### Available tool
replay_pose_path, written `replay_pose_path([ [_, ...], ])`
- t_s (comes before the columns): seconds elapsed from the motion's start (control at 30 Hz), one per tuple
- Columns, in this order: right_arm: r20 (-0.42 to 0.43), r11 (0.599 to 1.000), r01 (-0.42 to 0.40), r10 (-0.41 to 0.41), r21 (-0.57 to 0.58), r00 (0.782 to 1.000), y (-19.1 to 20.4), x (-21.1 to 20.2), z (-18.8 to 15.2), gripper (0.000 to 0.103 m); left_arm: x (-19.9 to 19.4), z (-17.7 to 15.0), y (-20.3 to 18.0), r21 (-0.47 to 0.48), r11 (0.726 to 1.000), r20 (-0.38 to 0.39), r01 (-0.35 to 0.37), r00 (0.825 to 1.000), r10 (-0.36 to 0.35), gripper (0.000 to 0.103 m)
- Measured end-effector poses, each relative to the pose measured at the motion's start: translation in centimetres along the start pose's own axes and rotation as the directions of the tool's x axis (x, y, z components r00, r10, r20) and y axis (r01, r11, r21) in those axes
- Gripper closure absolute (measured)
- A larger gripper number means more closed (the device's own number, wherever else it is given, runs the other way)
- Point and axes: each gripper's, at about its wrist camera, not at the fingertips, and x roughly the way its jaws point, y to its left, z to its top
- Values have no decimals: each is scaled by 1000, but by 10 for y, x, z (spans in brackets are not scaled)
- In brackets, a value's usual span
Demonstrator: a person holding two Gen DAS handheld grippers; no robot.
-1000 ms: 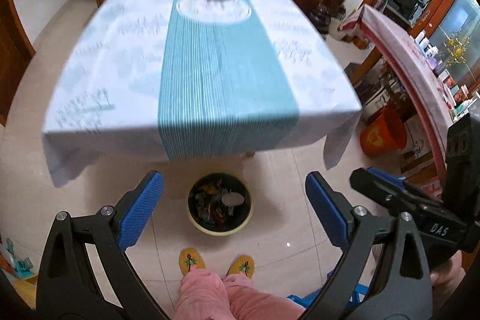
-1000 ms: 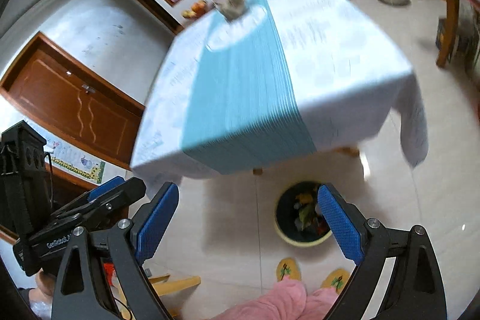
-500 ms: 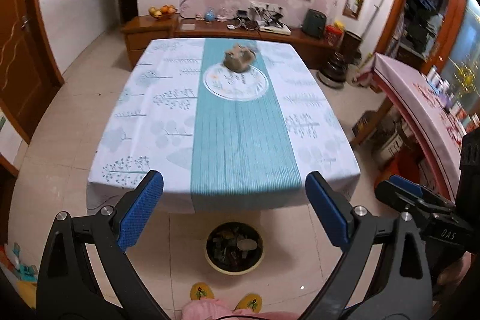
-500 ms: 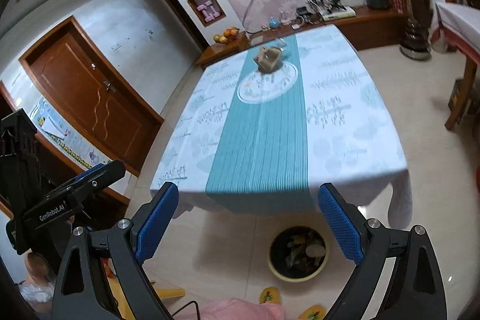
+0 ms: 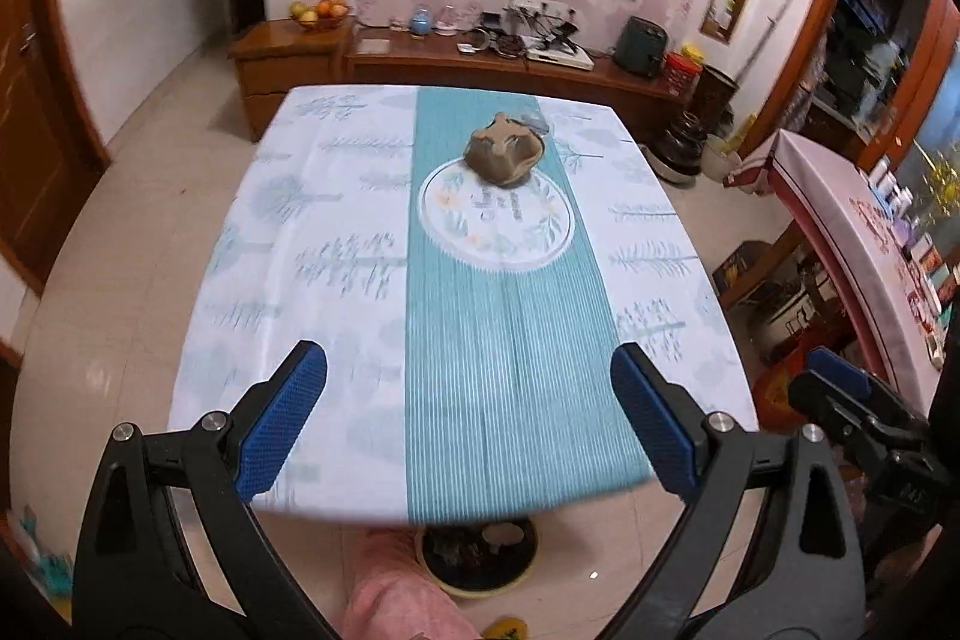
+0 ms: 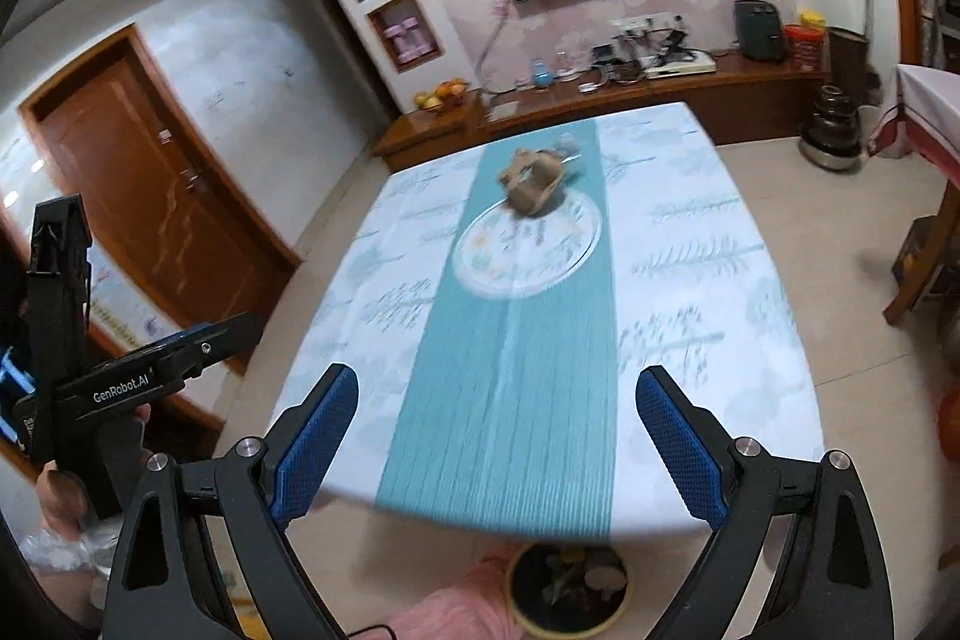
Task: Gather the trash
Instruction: 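Grasp the brown pulp tray with the left tool while the right tool grasps the clear bottle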
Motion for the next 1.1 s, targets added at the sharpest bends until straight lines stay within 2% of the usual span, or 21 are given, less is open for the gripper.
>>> replay_pose_path([
  [0.1, 20, 995, 78, -80, 56, 997, -6, 42, 36, 9, 50, 47, 6, 60, 998, -31, 31, 999, -29, 9],
  [0.17, 25, 986, 126, -129, 109, 991, -13, 74, 62, 19, 85, 78, 8, 97, 994, -66, 57, 997, -51, 9],
  [0.23, 14, 976, 154, -158, 154, 987, -20, 101, 84, 23, 122, 111, 11, 131, 988, -109, 85, 991, -71, 9],
  [0.33, -9, 955, 204, -207, 215, 978, -35, 152, 118, 23, 180, 156, 12, 192, 973, -150, 131, 983, -103, 9],
  [0.5, -71, 913, 254, -244, 319, 967, -68, 229, 156, 24, 275, 203, 4, 244, 955, -217, 168, 969, -115, 9],
  [0.6, -95, 898, 267, -250, 351, 964, -84, 263, 166, 24, 330, 221, -3, 257, 947, -263, 191, 957, -122, 9],
  [0.67, -109, 890, 269, -246, 369, 963, -94, 282, 169, 24, 351, 224, -6, 270, 945, -270, 183, 957, -109, 9],
  [0.83, -129, 878, 258, -225, 403, 966, -108, 322, 174, 24, 406, 228, -13, 305, 932, -320, 199, 942, -96, 9],
  [0.97, -128, 875, 248, -214, 415, 968, -111, 338, 178, 24, 440, 230, -19, 342, 918, -337, 199, 938, -78, 9],
  [1.1, -131, 874, 228, -189, 429, 973, -115, 354, 184, 24, 457, 227, -24, 352, 910, -364, 220, 928, -84, 21],
])
